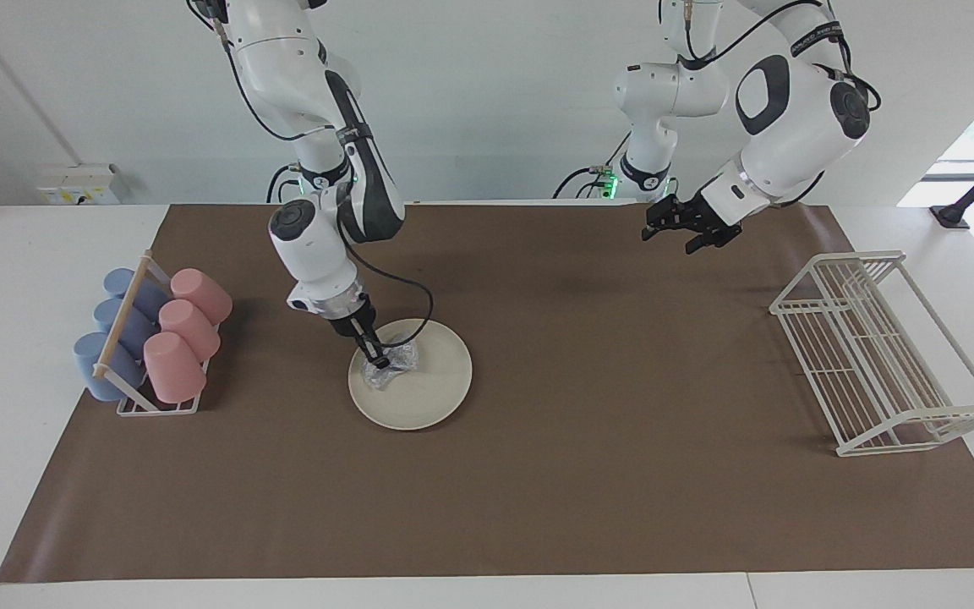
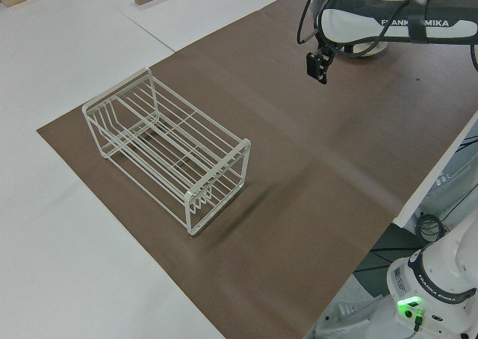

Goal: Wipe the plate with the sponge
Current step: 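Rub the cloth around the plate surface with the right gripper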

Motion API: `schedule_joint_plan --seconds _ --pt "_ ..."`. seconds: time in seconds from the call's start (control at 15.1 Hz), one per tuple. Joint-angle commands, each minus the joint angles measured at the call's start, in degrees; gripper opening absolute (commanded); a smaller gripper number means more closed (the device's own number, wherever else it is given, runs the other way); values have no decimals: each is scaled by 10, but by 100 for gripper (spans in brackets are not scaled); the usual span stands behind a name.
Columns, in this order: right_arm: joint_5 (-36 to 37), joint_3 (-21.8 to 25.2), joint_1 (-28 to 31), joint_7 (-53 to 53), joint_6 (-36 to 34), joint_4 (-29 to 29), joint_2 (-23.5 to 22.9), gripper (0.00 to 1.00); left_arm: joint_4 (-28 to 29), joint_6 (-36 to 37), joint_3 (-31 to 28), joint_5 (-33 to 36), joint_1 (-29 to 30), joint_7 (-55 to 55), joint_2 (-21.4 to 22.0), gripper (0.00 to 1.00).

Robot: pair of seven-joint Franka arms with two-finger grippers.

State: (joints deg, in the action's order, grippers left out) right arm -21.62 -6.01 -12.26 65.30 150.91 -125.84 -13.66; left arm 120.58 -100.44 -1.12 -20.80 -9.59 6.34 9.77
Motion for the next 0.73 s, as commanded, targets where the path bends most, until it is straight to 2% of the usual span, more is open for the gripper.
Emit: schedule_joint_plan --seconds 0.0,0.13,0.27,0.53,0.66 --pt "-67 -3 -49 -1 59 -12 -27 0 -8 2 4 13 4 -8 -2 100" --pt "-84 -2 -70 5 93 -12 -39 0 -8 2 4 13 4 -8 -2 100" --pt "-84 -1 -59 -17 92 -13 -40 0 -7 2 4 14 4 -8 -2 100" --pt "-83 0 8 -155 84 -14 -40 0 -7 2 4 14 5 -8 -2 100" --pt "-83 -1 20 -184 84 -18 -40 0 -7 2 4 14 5 -8 -2 100"
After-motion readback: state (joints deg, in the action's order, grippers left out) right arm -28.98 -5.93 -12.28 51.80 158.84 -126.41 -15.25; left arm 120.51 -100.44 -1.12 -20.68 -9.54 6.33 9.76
